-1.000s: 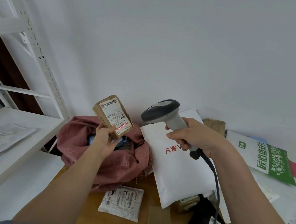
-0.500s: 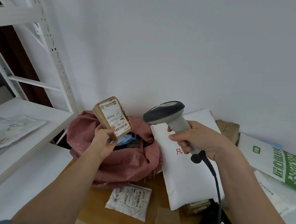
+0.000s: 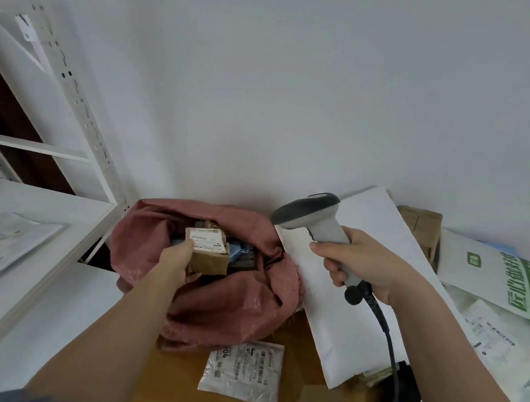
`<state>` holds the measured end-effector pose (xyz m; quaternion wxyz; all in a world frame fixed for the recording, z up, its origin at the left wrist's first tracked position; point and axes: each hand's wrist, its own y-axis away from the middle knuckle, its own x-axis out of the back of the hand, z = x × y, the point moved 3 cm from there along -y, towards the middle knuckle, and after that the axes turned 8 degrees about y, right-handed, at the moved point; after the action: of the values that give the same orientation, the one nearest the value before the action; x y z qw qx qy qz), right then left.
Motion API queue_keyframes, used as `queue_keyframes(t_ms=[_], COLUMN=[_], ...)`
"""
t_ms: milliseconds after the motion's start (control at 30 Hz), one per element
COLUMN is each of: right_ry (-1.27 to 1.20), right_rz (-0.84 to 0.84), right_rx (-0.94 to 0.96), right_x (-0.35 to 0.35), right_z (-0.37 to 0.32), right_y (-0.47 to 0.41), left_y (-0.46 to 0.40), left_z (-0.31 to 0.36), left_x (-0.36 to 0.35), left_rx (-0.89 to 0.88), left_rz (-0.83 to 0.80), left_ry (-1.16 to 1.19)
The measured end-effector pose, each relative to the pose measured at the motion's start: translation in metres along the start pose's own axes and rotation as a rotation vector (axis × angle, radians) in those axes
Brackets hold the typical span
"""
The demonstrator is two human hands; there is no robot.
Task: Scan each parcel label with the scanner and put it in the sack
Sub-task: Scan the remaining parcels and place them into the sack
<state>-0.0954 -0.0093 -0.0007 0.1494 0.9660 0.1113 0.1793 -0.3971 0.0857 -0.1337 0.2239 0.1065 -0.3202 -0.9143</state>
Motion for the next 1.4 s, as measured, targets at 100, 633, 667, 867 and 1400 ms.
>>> queue_keyframes(t_ms=[100,633,667,867,1400], right_ry=[0.004,-0.052,-0.057,-0.075,0.041], right_rz=[0.040,0.083,0.069,-0.003,0.014], right_rx=[-0.038,-0.088,-0.085,-0.041,-0.096], right_x=[0.004,-0.001,-0.003,-0.013,0.017], right_z=[0.013,0.045,0.044,0.045,0.111], right_y=[-0.003,-0.015,-0.015,-0.013,0.012], left_y=[-0.015,0.013,0.026,0.073,0.125], left_z=[-0.001,-0.023,-0.028,-0.098,-0.292], left_x=[-0.015,-0.040,-0.041,-0.037,-0.100], left_rx=[-0.011,-0.370,-0.308,0.197,0.110], left_rz=[-0.001,-0.236,-0.451,-0.931,-0.389], left_ry=[0.019,-0.364,-0.435,-1.088,-1.233])
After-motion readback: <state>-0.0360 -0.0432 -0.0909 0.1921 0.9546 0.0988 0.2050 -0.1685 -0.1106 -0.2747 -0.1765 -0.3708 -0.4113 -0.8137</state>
